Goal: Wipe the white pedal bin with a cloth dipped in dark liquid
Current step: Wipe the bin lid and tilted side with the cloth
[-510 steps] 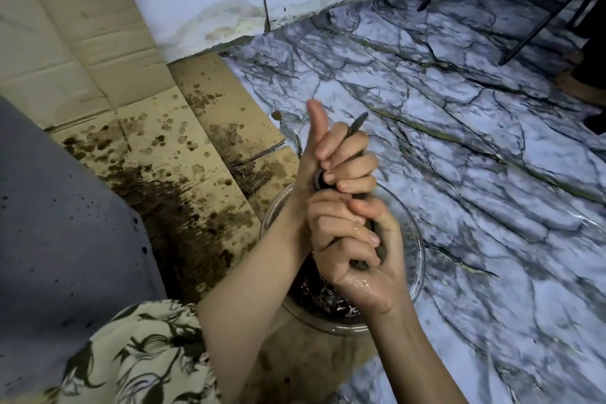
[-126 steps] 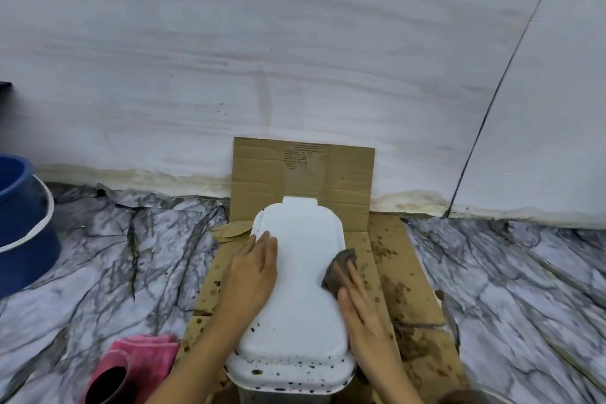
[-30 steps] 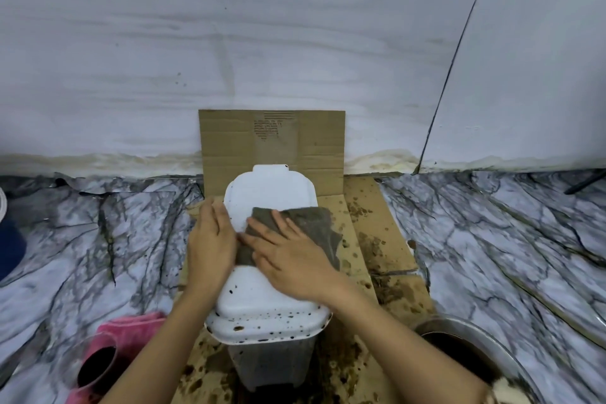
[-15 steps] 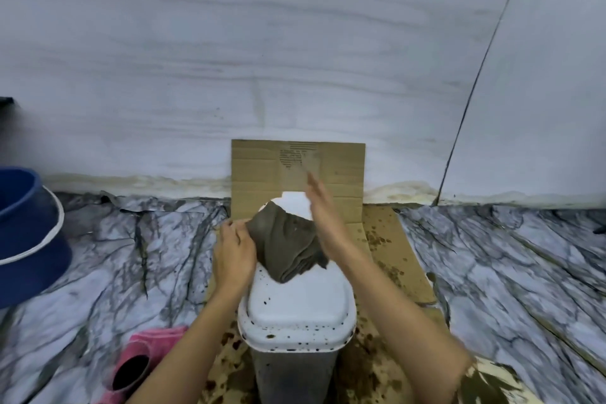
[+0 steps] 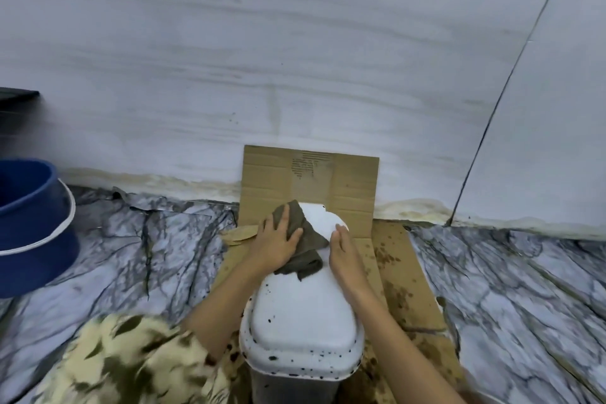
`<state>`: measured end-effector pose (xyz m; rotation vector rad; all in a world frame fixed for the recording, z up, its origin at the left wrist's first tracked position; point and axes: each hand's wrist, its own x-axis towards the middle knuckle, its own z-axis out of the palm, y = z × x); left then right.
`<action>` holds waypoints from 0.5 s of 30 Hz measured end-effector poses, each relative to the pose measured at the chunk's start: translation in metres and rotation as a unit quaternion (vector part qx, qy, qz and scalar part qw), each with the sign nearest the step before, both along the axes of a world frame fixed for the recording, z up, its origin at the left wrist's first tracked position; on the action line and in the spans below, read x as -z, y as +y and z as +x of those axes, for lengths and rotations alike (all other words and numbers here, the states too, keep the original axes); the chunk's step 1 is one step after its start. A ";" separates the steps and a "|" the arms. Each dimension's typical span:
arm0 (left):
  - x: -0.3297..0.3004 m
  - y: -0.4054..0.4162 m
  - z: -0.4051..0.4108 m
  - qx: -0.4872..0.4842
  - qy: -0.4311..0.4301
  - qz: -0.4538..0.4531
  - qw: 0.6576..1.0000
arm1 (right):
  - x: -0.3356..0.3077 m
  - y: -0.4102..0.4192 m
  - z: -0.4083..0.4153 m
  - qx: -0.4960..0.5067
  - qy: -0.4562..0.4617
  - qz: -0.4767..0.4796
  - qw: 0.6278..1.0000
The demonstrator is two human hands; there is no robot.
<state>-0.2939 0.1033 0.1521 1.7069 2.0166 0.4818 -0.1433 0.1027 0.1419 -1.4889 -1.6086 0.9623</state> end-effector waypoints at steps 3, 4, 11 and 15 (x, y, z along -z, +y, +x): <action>0.023 -0.044 -0.009 0.078 0.024 0.041 0.996 | 0.005 0.003 0.002 -0.011 -0.042 0.021 0.999; 0.031 -0.060 -0.015 0.087 -0.003 0.047 0.995 | 0.007 0.003 0.002 -0.015 -0.049 0.018 0.999; 0.022 -0.012 -0.033 -0.086 -0.251 -0.014 0.964 | 0.007 0.000 0.002 -0.012 -0.103 0.016 0.994; 0.010 0.023 -0.011 -0.050 -0.178 -0.016 0.983 | 0.005 -0.001 0.005 -0.015 -0.125 0.003 0.992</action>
